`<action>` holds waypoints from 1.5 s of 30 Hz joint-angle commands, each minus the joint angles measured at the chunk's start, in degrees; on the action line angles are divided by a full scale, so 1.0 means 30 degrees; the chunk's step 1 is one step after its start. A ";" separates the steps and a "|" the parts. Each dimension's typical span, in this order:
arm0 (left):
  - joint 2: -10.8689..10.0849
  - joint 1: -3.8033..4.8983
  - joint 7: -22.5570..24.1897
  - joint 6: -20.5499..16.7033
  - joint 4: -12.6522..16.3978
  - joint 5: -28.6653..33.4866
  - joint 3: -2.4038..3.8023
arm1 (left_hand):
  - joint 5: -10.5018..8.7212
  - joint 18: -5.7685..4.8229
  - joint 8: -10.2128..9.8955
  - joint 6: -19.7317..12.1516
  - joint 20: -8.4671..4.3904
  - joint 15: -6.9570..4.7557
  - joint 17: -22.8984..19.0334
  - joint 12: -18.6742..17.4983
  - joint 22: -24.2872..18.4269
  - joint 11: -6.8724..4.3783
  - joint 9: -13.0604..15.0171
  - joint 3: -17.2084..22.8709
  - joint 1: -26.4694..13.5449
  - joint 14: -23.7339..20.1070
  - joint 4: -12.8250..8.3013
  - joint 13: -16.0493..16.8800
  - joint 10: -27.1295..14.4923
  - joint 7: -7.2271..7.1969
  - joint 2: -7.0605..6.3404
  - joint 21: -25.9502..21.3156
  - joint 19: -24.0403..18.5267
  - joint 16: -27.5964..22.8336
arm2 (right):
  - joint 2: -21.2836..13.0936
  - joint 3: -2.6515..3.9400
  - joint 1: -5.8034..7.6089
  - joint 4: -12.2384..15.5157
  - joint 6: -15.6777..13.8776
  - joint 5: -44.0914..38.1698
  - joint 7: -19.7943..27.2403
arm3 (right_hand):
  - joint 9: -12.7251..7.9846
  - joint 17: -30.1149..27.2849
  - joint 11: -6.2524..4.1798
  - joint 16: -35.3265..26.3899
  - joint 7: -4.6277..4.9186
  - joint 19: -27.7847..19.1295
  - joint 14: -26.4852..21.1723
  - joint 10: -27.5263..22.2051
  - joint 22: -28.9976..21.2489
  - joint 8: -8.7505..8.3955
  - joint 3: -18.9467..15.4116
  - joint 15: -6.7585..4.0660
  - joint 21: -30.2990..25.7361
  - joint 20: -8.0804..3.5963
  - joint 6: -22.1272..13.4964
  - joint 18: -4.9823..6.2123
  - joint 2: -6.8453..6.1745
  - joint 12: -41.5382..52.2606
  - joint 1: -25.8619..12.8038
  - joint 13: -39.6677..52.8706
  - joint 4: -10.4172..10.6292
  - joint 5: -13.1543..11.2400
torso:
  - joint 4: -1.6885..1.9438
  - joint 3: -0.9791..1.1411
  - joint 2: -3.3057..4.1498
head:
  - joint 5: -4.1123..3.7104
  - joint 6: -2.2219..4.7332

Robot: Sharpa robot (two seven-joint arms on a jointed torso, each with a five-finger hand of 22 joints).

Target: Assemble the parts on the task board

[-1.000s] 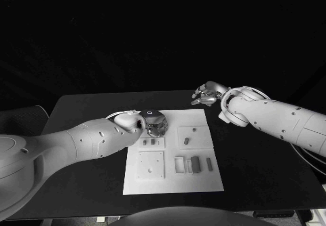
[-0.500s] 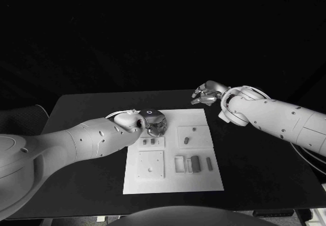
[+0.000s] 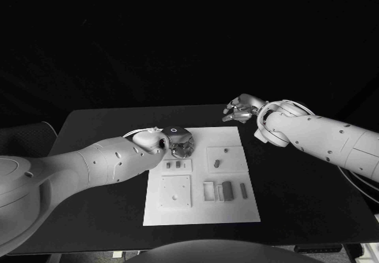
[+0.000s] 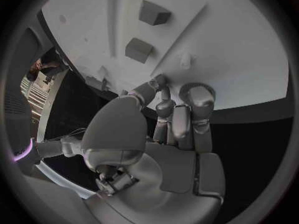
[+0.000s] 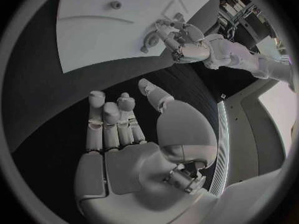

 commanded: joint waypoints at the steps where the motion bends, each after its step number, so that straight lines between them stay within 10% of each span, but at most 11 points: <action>1: 0.0012 -0.0012 0.0212 -0.0553 0.0048 0.0090 0.0015 | 0.0036 0.2330 0.0200 0.1060 0.0138 -0.0091 0.0091 -0.0083 0.0353 -0.0043 0.0157 0.0057 0.0053 0.0136 -0.0147 0.0031 0.0085 0.0747 0.0264 0.0124 -0.0051 -0.0120 | 0.0017 0.0007 -0.0002 0.0028 0.0205 -0.0172 0.0107 | -0.0008 -0.0018 0.0040 0.0123 0.0148 -0.0036 0.0000 -0.0074 -0.0018 -0.0043 0.0000 -0.0174 0.0055 -0.0111 -0.0030 0.0310 0.0008 0.0070 -0.0242 -0.0019 0.0114 -0.0003 | -0.0002 0.0006 0.0000 | 0.0013 0.0005; 27: -0.1048 0.0052 0.0188 0.0128 0.1425 0.0939 0.0044 | -0.0217 0.2218 0.0583 0.1465 0.0161 -0.0232 0.0406 -0.0159 0.0274 -0.0193 0.0446 0.0761 -0.0066 0.0364 -0.0005 0.0137 0.0265 0.0593 0.0184 0.0154 0.0059 -0.0193 | -0.0119 0.0007 -0.0002 0.0041 0.0184 -0.0172 0.0116 | -0.0007 -0.0021 0.0039 0.0133 0.0147 -0.0033 0.0002 -0.0076 -0.0021 -0.0044 -0.0020 -0.0175 0.0059 -0.0116 -0.0036 0.0310 -0.0029 0.0089 -0.0305 -0.0022 0.0179 -0.0001 | 0.0008 0.0015 -0.0016 | 0.0067 0.0091; 40: -0.2480 0.1380 -0.0193 0.0952 0.2526 0.1461 0.0037 | -0.0210 0.2212 0.0592 0.1447 0.0154 -0.0233 0.0444 -0.0177 0.0271 -0.0195 0.0472 0.0821 -0.0096 0.0377 -0.0013 0.0151 0.0275 0.0590 0.0187 0.0151 0.0052 -0.0208 | -0.0172 0.0007 -0.0002 0.0052 0.0222 -0.0170 0.0107 | -0.0007 -0.0023 0.0038 0.0135 0.0146 -0.0034 0.0001 -0.0079 -0.0022 -0.0045 -0.0018 -0.0176 0.0059 -0.0121 -0.0039 0.0309 -0.0045 0.0093 -0.0306 -0.0024 0.0187 0.0001 | 0.0039 0.0013 -0.0028 | 0.0199 0.0208; 45: -0.2811 0.1459 -0.0339 0.1375 0.2679 0.1551 0.0035 | -0.0211 0.2207 0.0602 0.1452 0.0155 -0.0232 0.0468 -0.0182 0.0271 -0.0196 0.0484 0.0832 -0.0117 0.0387 -0.0012 0.0156 0.0282 0.0589 0.0177 0.0152 0.0051 -0.0210 | -0.0187 0.0007 -0.0002 0.0050 0.0235 -0.0170 0.0103 | -0.0007 -0.0024 0.0038 0.0135 0.0146 -0.0035 0.0000 -0.0081 -0.0023 -0.0045 -0.0016 -0.0176 0.0058 -0.0122 -0.0041 0.0310 -0.0051 0.0095 -0.0305 -0.0025 0.0190 0.0001 | 0.0033 0.0001 -0.0013 | 0.0221 0.0223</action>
